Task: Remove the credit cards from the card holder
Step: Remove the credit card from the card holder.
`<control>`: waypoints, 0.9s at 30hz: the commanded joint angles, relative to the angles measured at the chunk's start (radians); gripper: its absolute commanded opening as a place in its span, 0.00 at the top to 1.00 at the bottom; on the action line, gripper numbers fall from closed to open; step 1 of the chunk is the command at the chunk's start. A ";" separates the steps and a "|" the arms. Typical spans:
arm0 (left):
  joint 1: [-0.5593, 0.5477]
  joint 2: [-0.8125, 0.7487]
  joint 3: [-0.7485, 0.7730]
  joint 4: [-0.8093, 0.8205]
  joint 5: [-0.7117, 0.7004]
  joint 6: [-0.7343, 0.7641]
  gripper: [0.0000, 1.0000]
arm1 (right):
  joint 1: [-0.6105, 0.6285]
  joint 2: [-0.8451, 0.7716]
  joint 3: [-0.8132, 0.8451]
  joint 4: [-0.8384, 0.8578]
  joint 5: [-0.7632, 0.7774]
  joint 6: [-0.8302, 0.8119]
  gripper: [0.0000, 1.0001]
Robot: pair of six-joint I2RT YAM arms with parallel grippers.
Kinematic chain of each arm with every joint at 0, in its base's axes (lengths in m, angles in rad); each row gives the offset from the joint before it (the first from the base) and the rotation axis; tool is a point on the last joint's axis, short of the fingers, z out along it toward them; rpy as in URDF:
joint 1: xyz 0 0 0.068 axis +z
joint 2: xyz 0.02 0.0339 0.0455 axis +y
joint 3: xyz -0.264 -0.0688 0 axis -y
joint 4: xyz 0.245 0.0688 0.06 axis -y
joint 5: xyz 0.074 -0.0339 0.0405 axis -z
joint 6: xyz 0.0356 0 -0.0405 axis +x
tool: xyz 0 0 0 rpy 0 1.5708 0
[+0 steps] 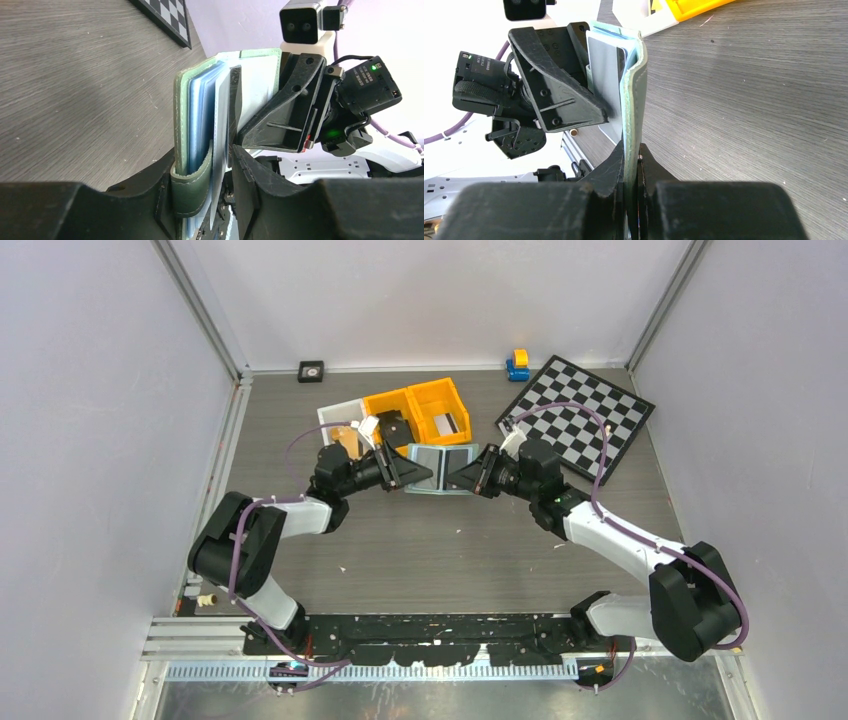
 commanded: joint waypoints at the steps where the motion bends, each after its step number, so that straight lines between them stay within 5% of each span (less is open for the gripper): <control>1: 0.006 -0.029 -0.007 0.121 0.026 -0.021 0.58 | -0.004 -0.004 0.005 0.058 -0.015 0.010 0.88; 10: 0.021 -0.058 -0.032 0.163 0.023 -0.037 0.61 | -0.007 0.002 0.003 0.058 -0.014 0.013 0.88; 15: 0.023 -0.052 -0.036 0.183 0.023 -0.042 0.90 | -0.007 0.005 0.003 0.062 -0.016 0.012 0.88; 27: 0.025 -0.007 -0.049 0.190 -0.011 -0.053 0.92 | -0.008 -0.077 0.020 -0.172 0.251 -0.053 0.41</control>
